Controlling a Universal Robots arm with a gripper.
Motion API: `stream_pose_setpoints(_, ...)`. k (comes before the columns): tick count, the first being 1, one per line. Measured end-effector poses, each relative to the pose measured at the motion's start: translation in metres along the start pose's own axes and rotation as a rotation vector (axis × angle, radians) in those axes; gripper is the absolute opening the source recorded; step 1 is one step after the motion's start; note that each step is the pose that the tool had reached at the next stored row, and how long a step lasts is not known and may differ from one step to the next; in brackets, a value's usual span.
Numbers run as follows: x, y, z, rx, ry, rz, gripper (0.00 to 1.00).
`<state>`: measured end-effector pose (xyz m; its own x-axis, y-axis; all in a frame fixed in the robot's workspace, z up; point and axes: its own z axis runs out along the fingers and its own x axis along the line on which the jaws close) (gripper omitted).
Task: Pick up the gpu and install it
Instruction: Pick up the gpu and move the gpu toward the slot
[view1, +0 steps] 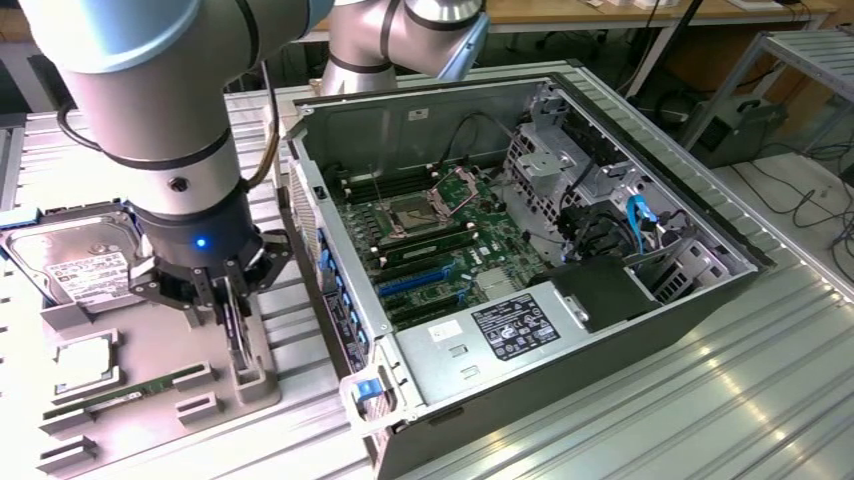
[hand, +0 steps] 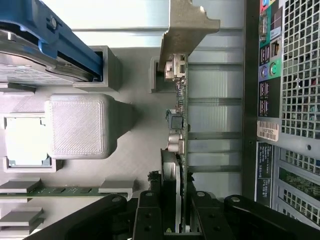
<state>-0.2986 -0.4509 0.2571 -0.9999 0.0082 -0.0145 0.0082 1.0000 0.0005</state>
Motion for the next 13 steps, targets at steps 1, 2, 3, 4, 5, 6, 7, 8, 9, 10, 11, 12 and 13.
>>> stream_pose_setpoints(1,0.0,0.0,-0.002,0.0,0.0,0.0,0.28)
stream_pose_setpoints(2,0.0,0.0,-0.004,0.0001,0.0,0.0,0.28)
stream_pose_setpoints(3,0.0,0.0,-0.0064,0.0001,0.0001,0.0,0.28)
stream_pose_setpoints(4,0.0,0.0,-0.0085,0.0001,0.0,0.0,0.28)
stream_pose_setpoints(5,0.0,0.0,-0.0108,0.0,0.0001,0.0,0.28)
stream_pose_setpoints(6,0.0,0.0,-0.0127,0.0,0.0,0.0,0.28)
stream_pose_setpoints(7,0.0,0.0,-0.0147,0.0001,0.0,0.0,0.28)
stream_pose_setpoints(8,0.0,0.0,-0.0168,0.0001,0.0001,0.0,0.28)
stream_pose_setpoints(9,0.0,0.0,-0.0206,0.0001,0.0,0.0,0.28)
stream_pose_setpoints(10,0.0,0.0,-0.0236,0.0001,0.0,0.0,0.28)
stream_pose_setpoints(11,0.0,0.0,-0.0256,0.0001,0.0,0.0,0.28)
stream_pose_setpoints(12,0.0,0.0,-0.0273,0.0001,0.0001,0.0,0.28)
stream_pose_setpoints(13,0.0,0.0,-0.0291,0.0001,0.0001,0.0,0.28)
